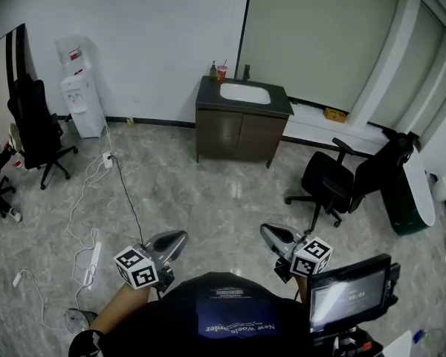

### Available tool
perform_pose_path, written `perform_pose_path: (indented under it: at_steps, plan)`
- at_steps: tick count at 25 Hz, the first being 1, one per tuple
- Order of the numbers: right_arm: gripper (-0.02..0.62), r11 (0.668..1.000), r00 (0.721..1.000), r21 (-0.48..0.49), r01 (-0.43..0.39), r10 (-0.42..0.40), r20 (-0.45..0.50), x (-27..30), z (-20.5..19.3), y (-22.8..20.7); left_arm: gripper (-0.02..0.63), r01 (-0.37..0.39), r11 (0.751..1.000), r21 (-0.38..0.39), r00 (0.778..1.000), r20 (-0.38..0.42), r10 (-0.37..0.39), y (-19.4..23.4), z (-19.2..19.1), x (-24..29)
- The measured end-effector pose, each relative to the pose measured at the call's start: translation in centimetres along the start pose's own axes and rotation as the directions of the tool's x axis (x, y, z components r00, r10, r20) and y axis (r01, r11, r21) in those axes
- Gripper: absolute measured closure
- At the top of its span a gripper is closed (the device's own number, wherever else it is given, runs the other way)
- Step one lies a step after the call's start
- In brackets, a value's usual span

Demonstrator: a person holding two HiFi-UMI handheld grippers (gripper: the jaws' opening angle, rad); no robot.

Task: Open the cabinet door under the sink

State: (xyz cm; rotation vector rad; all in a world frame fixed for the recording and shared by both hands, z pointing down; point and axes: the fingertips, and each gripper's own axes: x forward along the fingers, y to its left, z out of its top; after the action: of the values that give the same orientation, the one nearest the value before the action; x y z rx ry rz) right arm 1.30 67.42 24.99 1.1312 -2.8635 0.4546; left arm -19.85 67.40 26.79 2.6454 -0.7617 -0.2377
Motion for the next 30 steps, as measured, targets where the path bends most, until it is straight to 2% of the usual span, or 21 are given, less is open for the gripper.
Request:
perform_pose_path:
  at_steps: [11,19,25,30]
  plan:
    - [0.595,0.999,0.999,-0.018,-0.040,0.040,-0.009,5.4,0.7,3.8,0.606,-0.037,0.999,-0.007,0.999,0.034,0.037,3.3,2.2,-5.6]
    - [0.595,0.999,0.999,-0.021,-0.035,0.035,-0.021,9.8,0.0,6.5,0.606,-0.053,0.998,-0.016,0.998,0.044,0.053,6.9,3.2,-10.1]
    - [0.594,0.999,0.999,-0.025,-0.025,0.024,-0.029,10.3,-0.4,6.4,0.606,-0.047,0.999,-0.027,0.998,0.040,0.048,7.9,3.0,-9.9]
    - [0.594,1.000,1.000,-0.006,-0.008,0.008,-0.023,10.2,-0.4,4.0,0.606,-0.031,0.999,-0.034,0.999,0.018,0.032,8.6,2.6,-7.5]
